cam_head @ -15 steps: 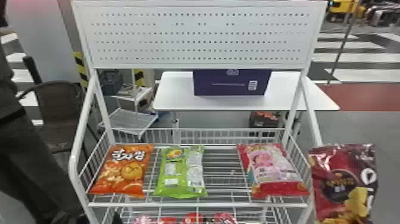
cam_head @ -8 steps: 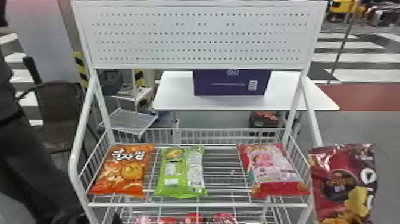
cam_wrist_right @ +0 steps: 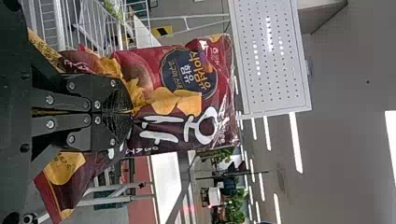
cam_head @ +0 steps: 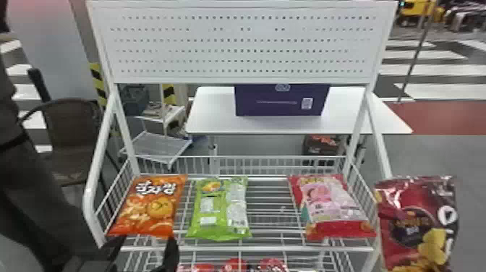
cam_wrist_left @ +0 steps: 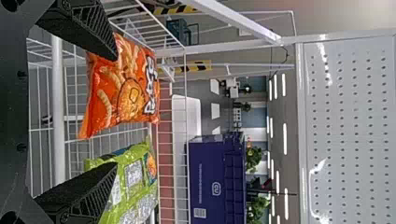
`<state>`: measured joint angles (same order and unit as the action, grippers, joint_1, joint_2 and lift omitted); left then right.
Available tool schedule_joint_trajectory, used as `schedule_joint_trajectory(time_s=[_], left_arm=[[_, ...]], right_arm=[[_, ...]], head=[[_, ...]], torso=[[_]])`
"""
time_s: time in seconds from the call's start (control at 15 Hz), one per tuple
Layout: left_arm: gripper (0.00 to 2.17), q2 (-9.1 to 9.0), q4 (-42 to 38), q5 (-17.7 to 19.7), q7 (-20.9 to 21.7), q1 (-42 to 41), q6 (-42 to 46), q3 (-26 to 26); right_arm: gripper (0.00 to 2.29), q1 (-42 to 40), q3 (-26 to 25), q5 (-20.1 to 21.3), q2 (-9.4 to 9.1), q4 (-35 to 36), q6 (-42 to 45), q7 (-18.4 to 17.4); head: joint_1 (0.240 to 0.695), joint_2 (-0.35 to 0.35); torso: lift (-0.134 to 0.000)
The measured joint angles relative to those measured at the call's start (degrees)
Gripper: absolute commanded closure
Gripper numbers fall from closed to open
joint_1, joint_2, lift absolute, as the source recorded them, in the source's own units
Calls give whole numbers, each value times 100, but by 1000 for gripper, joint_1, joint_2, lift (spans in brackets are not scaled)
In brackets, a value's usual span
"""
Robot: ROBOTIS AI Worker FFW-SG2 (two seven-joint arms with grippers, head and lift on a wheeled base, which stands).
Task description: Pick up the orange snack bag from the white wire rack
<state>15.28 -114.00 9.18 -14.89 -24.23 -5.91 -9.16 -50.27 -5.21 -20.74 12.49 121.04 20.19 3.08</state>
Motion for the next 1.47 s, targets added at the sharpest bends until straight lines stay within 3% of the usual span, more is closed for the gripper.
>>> schedule_joint_trajectory(time_s=[0.4,0.73,0.8,1.0,1.07,1.47], left_arm=[[151,-192,1317,121,13,1640,-790,-190],[275,-219,2115,145,55,2242,-977,-110],[451,-219,2190,148,73,2288,-1063,-74],[1875,-219,2238,172,165,2323,-1505,89],[2145,-219,2234,173,161,2327,-1613,116],[2145,-227,1732,219,72,2101,-1692,134]], right_arm=[[2189,-3,19,96,-83,-19,6,0],[2189,6,11,90,-78,-31,-2,-1],[2189,10,11,84,-74,-33,-3,-1],[2189,21,11,71,-65,-34,-9,0],[2189,25,11,66,-64,-34,-11,0],[2189,35,3,44,-57,-46,-12,0]], head=[[499,0],[499,0],[499,0],[499,0],[499,0],[499,0]], torso=[[0],[0],[0],[0],[0],[0]])
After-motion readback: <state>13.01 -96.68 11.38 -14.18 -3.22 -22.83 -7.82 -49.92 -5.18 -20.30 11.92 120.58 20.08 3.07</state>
